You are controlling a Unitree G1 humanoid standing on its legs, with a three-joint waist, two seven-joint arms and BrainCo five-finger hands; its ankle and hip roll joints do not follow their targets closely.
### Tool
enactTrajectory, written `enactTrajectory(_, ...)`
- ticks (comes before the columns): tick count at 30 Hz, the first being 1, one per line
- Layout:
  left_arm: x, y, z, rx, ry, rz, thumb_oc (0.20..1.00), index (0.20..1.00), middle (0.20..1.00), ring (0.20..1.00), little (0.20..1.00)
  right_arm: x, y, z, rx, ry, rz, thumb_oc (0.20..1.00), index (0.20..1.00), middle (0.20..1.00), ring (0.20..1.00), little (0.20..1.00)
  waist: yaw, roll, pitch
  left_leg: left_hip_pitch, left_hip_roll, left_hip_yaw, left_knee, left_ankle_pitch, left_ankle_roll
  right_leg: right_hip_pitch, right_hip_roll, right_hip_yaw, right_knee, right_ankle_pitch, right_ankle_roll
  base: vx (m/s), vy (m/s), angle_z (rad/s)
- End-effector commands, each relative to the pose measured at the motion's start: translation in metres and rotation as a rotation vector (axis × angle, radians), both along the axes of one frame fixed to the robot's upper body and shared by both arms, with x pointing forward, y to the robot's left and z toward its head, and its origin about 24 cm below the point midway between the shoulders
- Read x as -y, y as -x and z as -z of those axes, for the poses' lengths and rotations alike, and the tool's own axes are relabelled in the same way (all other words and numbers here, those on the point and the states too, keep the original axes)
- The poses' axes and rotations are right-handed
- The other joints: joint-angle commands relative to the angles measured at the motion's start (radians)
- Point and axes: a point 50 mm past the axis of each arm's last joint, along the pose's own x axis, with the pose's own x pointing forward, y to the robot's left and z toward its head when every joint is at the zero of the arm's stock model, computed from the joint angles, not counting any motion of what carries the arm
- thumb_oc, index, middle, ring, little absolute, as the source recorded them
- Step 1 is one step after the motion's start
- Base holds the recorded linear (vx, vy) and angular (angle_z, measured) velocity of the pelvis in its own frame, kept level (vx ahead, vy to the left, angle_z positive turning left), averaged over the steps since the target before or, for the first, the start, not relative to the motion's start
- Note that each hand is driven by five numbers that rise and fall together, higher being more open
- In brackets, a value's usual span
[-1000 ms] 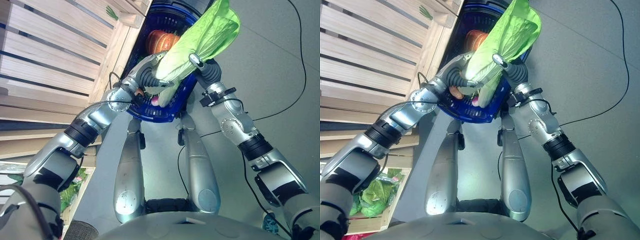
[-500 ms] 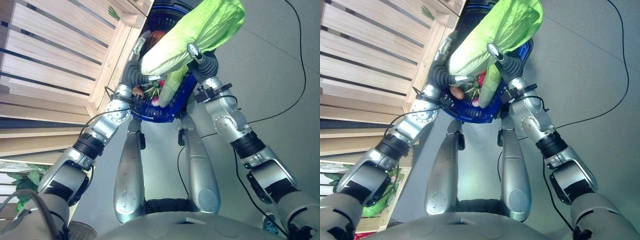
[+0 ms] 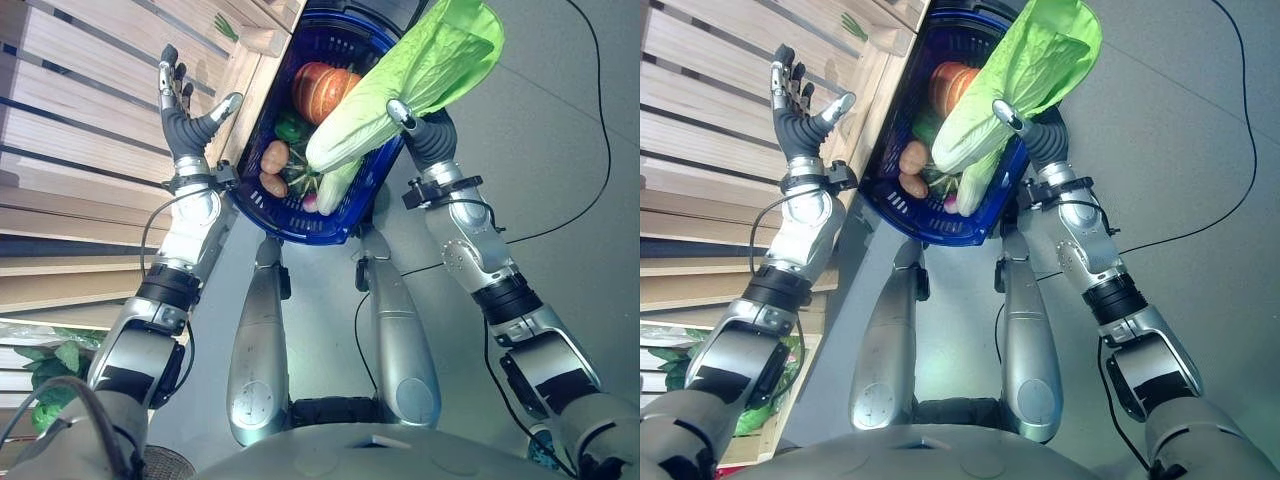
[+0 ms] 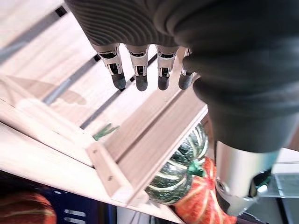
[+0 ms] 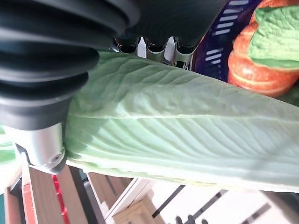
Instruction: Pick up fruits and vegetables into the basket
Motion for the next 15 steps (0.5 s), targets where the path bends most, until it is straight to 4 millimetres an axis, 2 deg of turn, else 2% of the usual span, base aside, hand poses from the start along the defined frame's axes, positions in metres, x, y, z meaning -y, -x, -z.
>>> enactTrajectory(1,-0.009,0.002,-0.009,0.067,0.047,-0.050,1.000,1.000,1.000,1.000,1.000,-0.001,0.004,-0.023,0.104,0.008,0.020,0.200,0.200,0.200,0.200,0.200,-0.010,0.023,-0.036,-0.014,-0.072,0.021,-0.001,-0.030,0.022,0.034,0.039,-0.068,0.099,-0.138,0.025,0.00,0.000,0.00)
enactTrajectory(7,-0.013,-0.008,-0.005,0.011,0.038,-0.076,1.000,1.000,1.000,1.000,1.000,0.001,-0.017,-0.017,-0.014,0.062,0.080,0.200,0.200,0.200,0.200,0.200,-0.001,0.035,-0.036,-0.015,-0.074,0.019,0.011,-0.032,0.019,0.032,0.032,-0.073,0.110,-0.142,0.022,0.00,0.000,0.00)
enactTrajectory(15,-0.015,-0.018,-0.011,-0.016,0.022,-0.041,1.000,1.000,1.000,1.000,1.000,0.017,-0.051,-0.012,-0.208,0.078,0.183,0.200,0.200,0.200,0.200,0.200,0.029,0.056,-0.036,-0.021,-0.078,0.012,0.029,-0.033,0.015,0.027,0.018,-0.090,0.127,-0.146,0.019,0.00,-0.004,0.00)
